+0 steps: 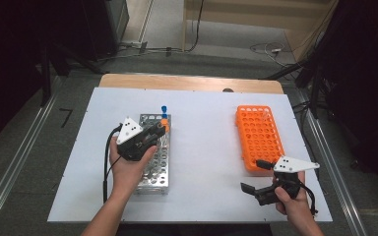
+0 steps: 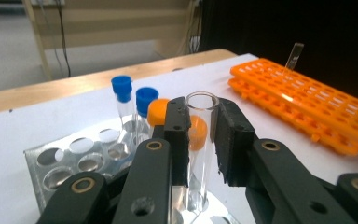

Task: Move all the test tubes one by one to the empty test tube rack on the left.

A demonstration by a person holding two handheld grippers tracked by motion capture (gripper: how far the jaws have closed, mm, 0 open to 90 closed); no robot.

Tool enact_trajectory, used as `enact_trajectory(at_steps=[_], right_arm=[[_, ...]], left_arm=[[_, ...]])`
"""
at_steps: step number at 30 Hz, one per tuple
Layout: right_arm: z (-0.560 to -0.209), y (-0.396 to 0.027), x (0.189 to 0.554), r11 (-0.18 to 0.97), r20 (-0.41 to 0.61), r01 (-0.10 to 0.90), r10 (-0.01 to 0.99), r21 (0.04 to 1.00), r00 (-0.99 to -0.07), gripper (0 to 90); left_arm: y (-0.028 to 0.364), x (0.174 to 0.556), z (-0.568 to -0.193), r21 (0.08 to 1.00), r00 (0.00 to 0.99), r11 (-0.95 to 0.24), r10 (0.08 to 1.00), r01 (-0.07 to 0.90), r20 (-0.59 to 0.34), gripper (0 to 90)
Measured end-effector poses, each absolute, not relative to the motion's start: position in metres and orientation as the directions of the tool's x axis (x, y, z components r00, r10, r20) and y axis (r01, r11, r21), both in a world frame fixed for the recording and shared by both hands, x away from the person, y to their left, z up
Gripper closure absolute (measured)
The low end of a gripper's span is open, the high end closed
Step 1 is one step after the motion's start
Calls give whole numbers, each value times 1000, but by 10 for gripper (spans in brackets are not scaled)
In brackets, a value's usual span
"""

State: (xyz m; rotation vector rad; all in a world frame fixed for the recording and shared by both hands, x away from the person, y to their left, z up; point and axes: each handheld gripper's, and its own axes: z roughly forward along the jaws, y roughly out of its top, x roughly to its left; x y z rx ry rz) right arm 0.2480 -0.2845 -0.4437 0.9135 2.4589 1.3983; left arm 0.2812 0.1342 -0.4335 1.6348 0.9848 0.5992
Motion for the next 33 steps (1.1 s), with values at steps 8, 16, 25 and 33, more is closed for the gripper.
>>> enact_trajectory(at_steps=[8, 16, 25, 33], right_arm=[[-445, -284, 248, 378, 143, 427, 587, 822, -796, 0], [-445, -285, 249, 376, 139, 426, 594, 823, -792, 0], [-439, -292, 254, 340, 135, 427, 629, 838, -766, 0], [-433, -300, 272, 293, 132, 435, 682, 852, -719, 0]], left_arm=[[130, 277, -436, 925, 511, -122, 855, 360, -86, 750], [128, 281, -438, 909, 525, -128, 844, 396, -110, 685], [136, 272, -428, 928, 562, -57, 809, 369, -174, 313], [141, 255, -424, 935, 616, -30, 760, 353, -208, 74]])
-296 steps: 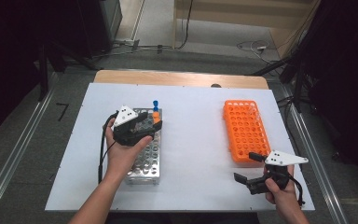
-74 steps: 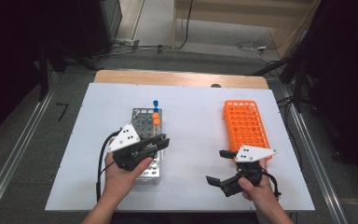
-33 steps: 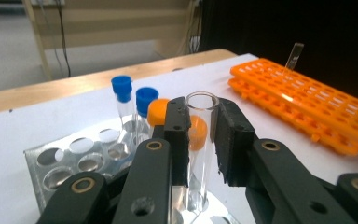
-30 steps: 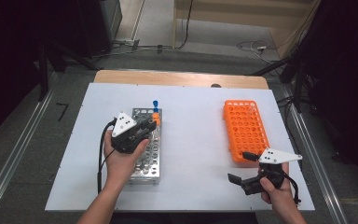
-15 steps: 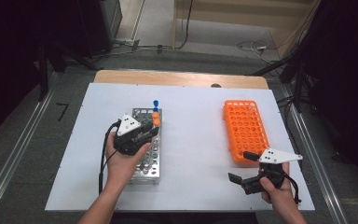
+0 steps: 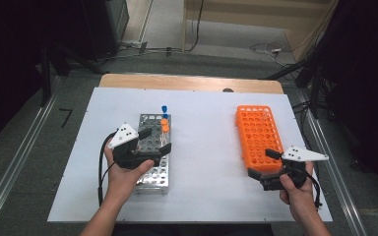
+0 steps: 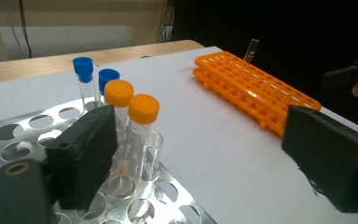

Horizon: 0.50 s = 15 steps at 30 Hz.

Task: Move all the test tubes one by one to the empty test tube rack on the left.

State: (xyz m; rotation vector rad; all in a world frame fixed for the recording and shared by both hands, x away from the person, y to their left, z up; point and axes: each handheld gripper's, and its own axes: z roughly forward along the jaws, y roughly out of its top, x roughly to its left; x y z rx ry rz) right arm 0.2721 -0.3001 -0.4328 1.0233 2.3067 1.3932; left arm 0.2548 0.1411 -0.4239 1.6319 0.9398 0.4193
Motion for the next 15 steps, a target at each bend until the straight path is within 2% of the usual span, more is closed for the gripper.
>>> enact_trajectory(at_steps=[6, 14, 15], right_arm=[[-429, -307, 291, 257, 138, 444, 717, 858, -683, 0], [-422, -316, 324, 213, 157, 464, 754, 860, -638, 0], [-421, -316, 328, 208, 153, 462, 762, 862, -630, 23]], left_arm=[[144, 245, -425, 934, 626, -26, 749, 356, -218, 1], [147, 237, -429, 937, 651, -20, 725, 350, -227, 0], [148, 237, -429, 937, 649, -17, 726, 350, -229, 0]])
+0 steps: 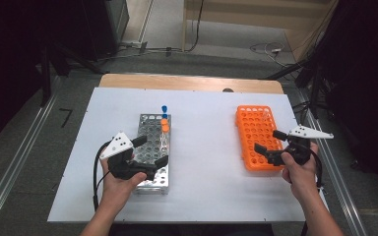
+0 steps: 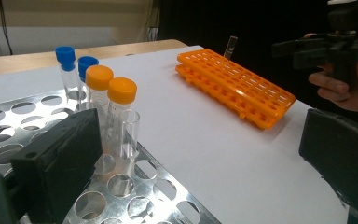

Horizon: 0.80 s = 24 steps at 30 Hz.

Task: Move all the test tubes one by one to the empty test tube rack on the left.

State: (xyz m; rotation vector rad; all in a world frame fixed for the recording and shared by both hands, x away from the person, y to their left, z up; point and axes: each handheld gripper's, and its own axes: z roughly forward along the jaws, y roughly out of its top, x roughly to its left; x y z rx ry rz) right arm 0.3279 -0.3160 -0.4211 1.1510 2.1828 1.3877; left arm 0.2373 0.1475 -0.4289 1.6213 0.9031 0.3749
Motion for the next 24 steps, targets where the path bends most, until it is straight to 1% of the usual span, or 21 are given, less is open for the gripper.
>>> enact_trajectory(at_steps=[4, 10, 14, 16, 19, 24], right_arm=[[-418, -315, 346, 204, 145, 475, 787, 856, -599, 60], [-424, -314, 373, 196, 138, 519, 833, 832, -536, 243], [-432, -314, 388, 184, 125, 553, 872, 813, -473, 335], [-437, -314, 395, 175, 120, 571, 889, 802, -441, 369], [-446, -314, 407, 195, 99, 596, 900, 779, -424, 417], [-454, -315, 421, 178, 120, 633, 909, 753, -399, 514]], left_arm=[[148, 237, -430, 936, 646, -4, 725, 351, -239, 0], [149, 237, -430, 935, 644, 0, 725, 354, -243, 0], [150, 237, -430, 935, 643, -1, 726, 356, -244, 0], [150, 237, -430, 935, 642, 2, 727, 354, -244, 0], [150, 236, -429, 936, 641, 5, 727, 353, -246, 0], [149, 236, -430, 936, 641, 1, 729, 353, -242, 0]])
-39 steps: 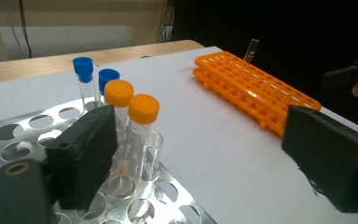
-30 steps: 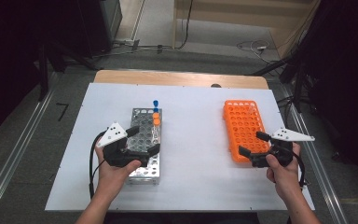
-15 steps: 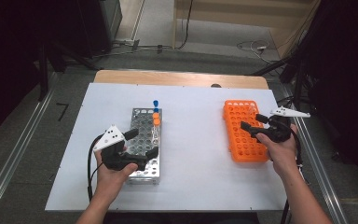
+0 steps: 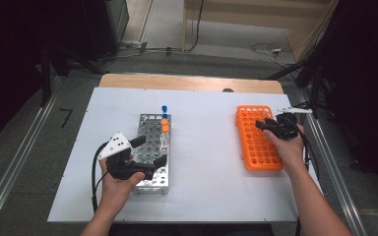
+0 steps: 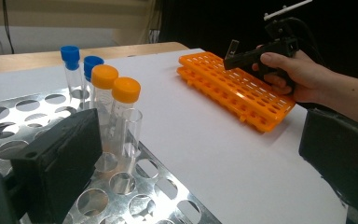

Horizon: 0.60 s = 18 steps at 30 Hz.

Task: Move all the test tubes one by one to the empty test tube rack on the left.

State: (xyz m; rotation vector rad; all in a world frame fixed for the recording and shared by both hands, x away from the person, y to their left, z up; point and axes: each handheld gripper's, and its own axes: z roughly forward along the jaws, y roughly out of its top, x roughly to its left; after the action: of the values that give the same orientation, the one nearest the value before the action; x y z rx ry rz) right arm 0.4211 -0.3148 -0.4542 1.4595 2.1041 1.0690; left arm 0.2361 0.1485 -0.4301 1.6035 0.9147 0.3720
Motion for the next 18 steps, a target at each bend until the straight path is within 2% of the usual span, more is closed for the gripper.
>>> enact_trajectory(at_steps=[6, 13, 18], right_arm=[[-455, -310, 426, 205, 80, 630, 916, 749, -394, 571], [-456, -304, 426, 244, 37, 611, 912, 753, -409, 727], [-455, -304, 426, 250, 38, 608, 907, 754, -420, 735]], left_arm=[[148, 237, -432, 935, 642, -6, 729, 355, -239, 0], [147, 236, -431, 935, 640, -5, 730, 355, -239, 0], [147, 236, -431, 934, 639, -9, 731, 357, -237, 0]])
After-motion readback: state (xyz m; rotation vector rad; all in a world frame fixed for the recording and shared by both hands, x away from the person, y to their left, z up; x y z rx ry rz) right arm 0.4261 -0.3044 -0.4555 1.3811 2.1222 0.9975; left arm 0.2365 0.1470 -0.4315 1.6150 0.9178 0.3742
